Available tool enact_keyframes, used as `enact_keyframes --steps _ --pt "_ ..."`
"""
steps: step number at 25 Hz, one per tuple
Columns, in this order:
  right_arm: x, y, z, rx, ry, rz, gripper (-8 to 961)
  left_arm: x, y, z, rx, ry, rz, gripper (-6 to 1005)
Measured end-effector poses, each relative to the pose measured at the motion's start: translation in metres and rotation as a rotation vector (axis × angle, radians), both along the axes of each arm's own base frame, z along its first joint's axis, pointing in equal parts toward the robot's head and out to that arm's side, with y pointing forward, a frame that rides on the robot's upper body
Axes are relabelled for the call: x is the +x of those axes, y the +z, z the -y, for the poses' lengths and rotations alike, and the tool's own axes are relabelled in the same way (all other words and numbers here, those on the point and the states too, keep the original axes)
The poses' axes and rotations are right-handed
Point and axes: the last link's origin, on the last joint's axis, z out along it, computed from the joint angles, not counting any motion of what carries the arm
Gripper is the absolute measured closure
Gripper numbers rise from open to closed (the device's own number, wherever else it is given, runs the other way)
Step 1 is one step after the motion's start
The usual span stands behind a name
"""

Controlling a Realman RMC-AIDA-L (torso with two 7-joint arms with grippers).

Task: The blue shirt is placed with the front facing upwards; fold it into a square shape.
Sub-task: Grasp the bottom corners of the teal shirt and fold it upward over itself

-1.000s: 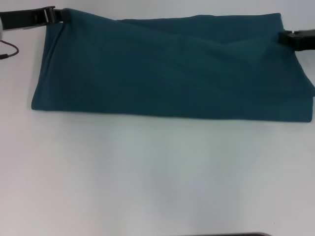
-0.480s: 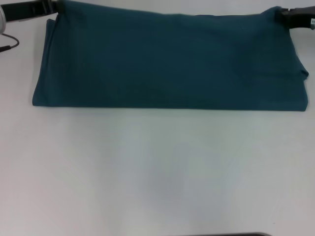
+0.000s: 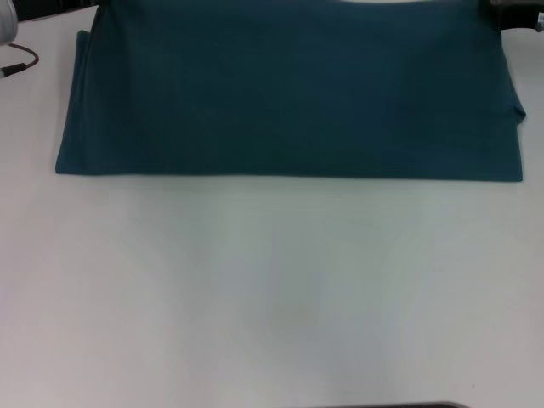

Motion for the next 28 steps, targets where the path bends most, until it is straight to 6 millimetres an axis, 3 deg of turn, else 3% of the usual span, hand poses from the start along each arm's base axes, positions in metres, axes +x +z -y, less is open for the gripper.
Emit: enact_keyframes --steps 19,28 --pt "-0.001 -0.006 -0.004 0.008 -0.003 0.021 907 0.003 -0.012 -0.002 -0.001 0.005 -0.021 999" --pt "-0.001 0.001 -0.006 0.016 0.003 0.027 883 0.006 -0.004 -0.005 0.025 -0.002 0.006 999"
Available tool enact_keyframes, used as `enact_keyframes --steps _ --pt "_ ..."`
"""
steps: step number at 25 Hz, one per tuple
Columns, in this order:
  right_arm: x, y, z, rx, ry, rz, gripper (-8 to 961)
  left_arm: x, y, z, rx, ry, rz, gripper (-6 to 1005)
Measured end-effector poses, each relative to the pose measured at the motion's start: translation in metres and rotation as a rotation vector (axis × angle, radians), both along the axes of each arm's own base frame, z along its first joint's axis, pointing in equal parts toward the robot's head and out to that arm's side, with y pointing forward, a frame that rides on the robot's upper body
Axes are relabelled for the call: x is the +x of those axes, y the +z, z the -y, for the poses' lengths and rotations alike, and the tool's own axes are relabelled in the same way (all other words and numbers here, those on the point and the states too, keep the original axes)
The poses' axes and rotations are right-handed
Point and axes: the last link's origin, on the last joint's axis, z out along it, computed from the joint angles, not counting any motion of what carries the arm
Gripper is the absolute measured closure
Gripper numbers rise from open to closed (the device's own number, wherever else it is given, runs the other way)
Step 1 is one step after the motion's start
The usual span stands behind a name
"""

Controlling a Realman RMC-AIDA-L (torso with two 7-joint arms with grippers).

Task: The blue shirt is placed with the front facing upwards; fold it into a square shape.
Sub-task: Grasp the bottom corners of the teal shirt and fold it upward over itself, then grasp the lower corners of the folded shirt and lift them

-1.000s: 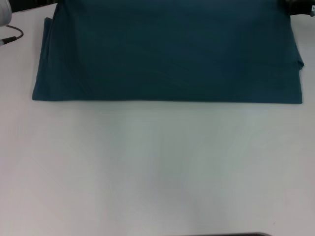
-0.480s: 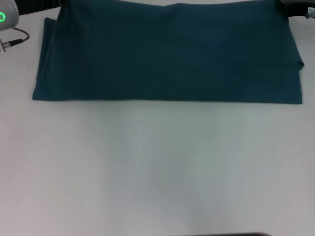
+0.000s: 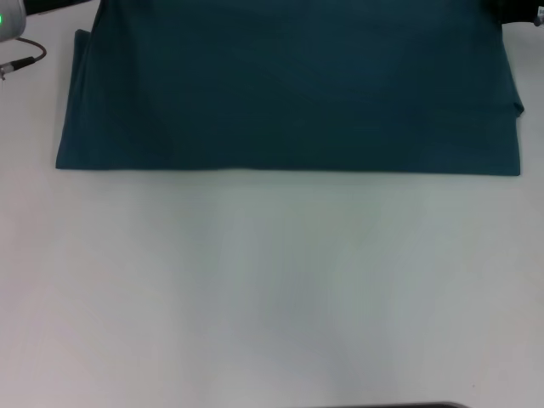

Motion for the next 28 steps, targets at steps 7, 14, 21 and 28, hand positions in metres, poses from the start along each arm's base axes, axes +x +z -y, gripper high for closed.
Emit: enact_keyframes --steps 7,14,21,28 --pt "-0.004 0.0 -0.003 -0.001 0.007 -0.004 864 0.001 0.002 -0.002 0.006 -0.004 -0.006 999" --pt "-0.005 -0.005 -0.002 -0.01 0.005 -0.006 845 0.003 -0.001 -0.001 0.007 -0.009 0.001 1000" --pt "0.0 -0.008 -0.004 0.039 -0.033 0.014 826 0.004 -0.011 0.001 -0.002 -0.014 -0.021 904" --pt "0.006 0.004 -0.003 0.099 -0.053 0.045 732 -0.004 -0.003 0.003 0.059 0.012 -0.029 712"
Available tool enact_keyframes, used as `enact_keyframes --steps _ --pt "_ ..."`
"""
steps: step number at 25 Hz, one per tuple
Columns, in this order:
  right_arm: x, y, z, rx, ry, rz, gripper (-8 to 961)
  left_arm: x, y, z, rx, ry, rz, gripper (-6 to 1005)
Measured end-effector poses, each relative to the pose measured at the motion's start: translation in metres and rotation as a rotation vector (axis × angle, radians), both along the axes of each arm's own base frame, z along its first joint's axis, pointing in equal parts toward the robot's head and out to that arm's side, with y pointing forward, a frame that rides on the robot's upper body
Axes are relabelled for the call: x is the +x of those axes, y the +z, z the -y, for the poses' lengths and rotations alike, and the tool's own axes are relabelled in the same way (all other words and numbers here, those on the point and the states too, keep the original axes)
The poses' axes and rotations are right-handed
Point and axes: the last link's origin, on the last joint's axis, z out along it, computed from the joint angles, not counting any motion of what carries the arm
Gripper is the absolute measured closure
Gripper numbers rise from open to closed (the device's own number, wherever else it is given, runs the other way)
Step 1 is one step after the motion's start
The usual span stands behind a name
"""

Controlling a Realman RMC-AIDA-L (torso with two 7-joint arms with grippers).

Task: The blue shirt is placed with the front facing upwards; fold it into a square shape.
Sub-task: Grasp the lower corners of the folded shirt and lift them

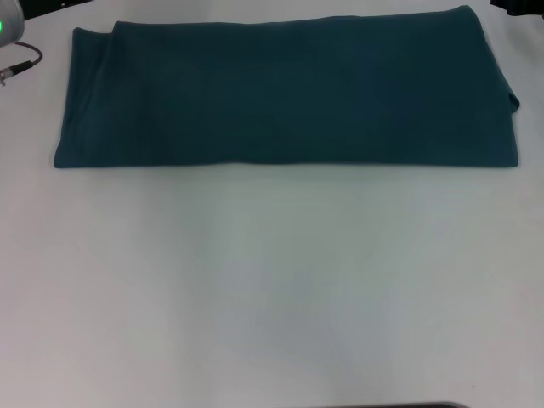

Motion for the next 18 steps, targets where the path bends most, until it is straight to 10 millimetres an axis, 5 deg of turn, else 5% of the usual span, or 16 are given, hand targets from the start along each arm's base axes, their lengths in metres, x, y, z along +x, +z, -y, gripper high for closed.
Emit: enact_keyframes --steps 9,12,18 --pt "0.004 0.008 0.031 -0.041 0.083 -0.128 353 -0.002 0.001 0.021 -0.098 -0.065 0.045 332" --pt "0.006 0.012 0.05 -0.072 0.124 -0.191 114 0.0 0.006 0.034 -0.153 -0.116 0.068 229" --pt "0.015 0.018 0.084 -0.15 0.162 -0.296 89 -0.004 0.009 0.053 -0.207 -0.137 0.105 81"
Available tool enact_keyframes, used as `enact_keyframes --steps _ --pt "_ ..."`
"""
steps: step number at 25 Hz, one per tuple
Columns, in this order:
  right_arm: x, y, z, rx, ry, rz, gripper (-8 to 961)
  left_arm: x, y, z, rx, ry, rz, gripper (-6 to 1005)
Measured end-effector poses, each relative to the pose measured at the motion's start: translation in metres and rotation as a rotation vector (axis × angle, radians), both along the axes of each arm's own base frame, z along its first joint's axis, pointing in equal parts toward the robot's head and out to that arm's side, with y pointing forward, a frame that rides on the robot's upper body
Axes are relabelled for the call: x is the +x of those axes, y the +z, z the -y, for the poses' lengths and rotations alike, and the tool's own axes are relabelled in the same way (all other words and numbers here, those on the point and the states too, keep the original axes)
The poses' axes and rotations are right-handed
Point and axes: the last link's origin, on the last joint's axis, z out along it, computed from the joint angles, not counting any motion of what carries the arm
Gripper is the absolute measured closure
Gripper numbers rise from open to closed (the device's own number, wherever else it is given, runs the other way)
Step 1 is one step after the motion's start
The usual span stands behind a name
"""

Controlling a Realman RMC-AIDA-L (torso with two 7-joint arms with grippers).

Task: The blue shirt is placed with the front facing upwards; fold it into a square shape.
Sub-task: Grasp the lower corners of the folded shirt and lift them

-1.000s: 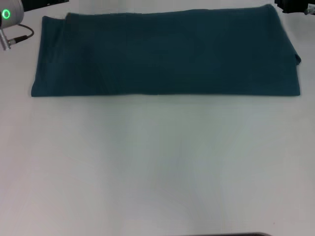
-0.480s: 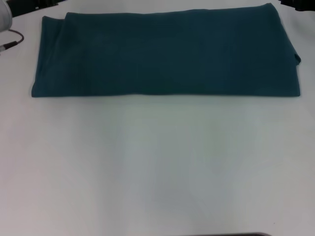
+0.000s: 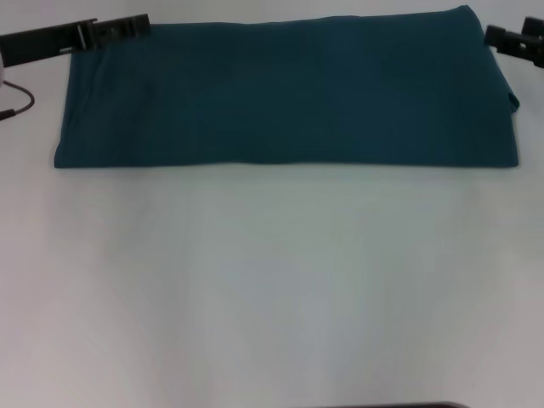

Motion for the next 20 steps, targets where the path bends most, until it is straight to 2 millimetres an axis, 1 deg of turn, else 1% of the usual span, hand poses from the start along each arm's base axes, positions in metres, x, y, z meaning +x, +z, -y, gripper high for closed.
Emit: enact_keyframes --steps 2,3,5,9,14,20 --pt "0.007 0.004 0.014 -0.059 -0.026 -0.034 81 -0.004 -0.001 0.005 -0.011 0.007 0.006 36" --pt "0.007 0.004 0.014 -0.059 -0.026 -0.034 77 -0.005 -0.001 0.006 -0.014 0.008 0.006 36" --pt "0.011 0.006 0.021 -0.099 -0.053 -0.052 69 -0.008 -0.001 0.01 -0.02 0.012 0.005 36" --pt "0.018 0.017 0.034 -0.161 -0.124 -0.094 68 -0.013 -0.004 0.017 -0.051 0.012 -0.002 37" --pt "0.028 0.034 0.044 -0.218 -0.227 -0.121 72 -0.02 -0.006 0.023 -0.068 0.024 -0.021 37" --pt "0.034 0.038 0.048 -0.3 -0.325 -0.118 84 -0.025 -0.007 0.027 -0.066 0.034 -0.027 37"
